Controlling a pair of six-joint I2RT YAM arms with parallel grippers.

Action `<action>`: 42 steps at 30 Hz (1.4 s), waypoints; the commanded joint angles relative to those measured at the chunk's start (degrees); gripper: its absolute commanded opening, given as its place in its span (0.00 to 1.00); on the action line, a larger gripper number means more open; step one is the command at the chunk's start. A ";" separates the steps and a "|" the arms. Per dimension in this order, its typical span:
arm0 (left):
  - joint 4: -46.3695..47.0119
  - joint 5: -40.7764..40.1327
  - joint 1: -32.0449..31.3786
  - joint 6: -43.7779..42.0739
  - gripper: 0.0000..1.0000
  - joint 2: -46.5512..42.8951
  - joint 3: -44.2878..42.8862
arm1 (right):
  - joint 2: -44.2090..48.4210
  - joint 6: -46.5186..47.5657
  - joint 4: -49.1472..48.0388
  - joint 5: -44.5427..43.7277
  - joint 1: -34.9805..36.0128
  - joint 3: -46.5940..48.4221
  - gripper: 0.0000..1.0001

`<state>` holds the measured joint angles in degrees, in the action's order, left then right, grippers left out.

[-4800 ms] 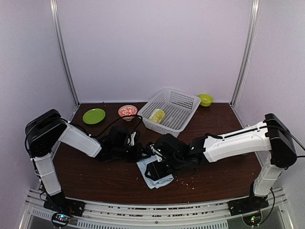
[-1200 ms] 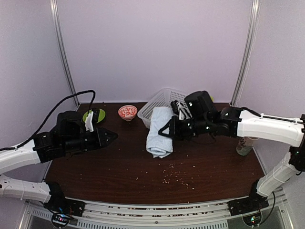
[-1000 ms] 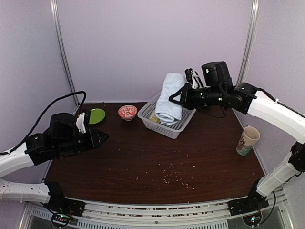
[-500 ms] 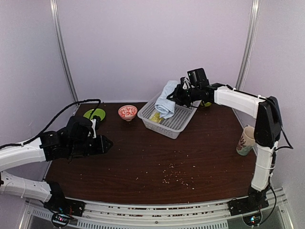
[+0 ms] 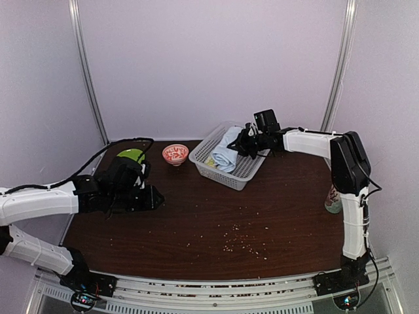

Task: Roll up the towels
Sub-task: Place the towel in the bin, then reset both arms

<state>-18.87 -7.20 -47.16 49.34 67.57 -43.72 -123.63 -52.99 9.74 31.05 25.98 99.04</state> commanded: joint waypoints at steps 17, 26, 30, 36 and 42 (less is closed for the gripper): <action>4.03 1.46 1.08 -0.87 0.19 1.54 -0.92 | -10.93 3.05 26.96 -8.88 -0.67 16.06 0.00; 3.85 2.17 1.62 -2.07 0.20 3.06 -2.05 | -12.94 5.07 34.33 -10.52 -0.60 22.26 0.52; 3.64 2.49 1.72 -2.70 0.20 3.31 -2.65 | -10.87 5.88 36.04 -13.17 -0.62 22.47 0.82; 2.60 1.72 1.67 -3.89 0.26 2.13 -2.91 | -4.85 7.27 37.86 -16.29 -0.53 21.72 1.00; -0.59 -2.64 1.71 -5.10 0.48 -0.68 -3.44 | 4.76 9.20 38.37 -17.89 -0.54 20.99 1.00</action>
<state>-17.85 -5.87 -45.80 45.74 69.49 -45.06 -128.75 -45.93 47.24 16.38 25.65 120.29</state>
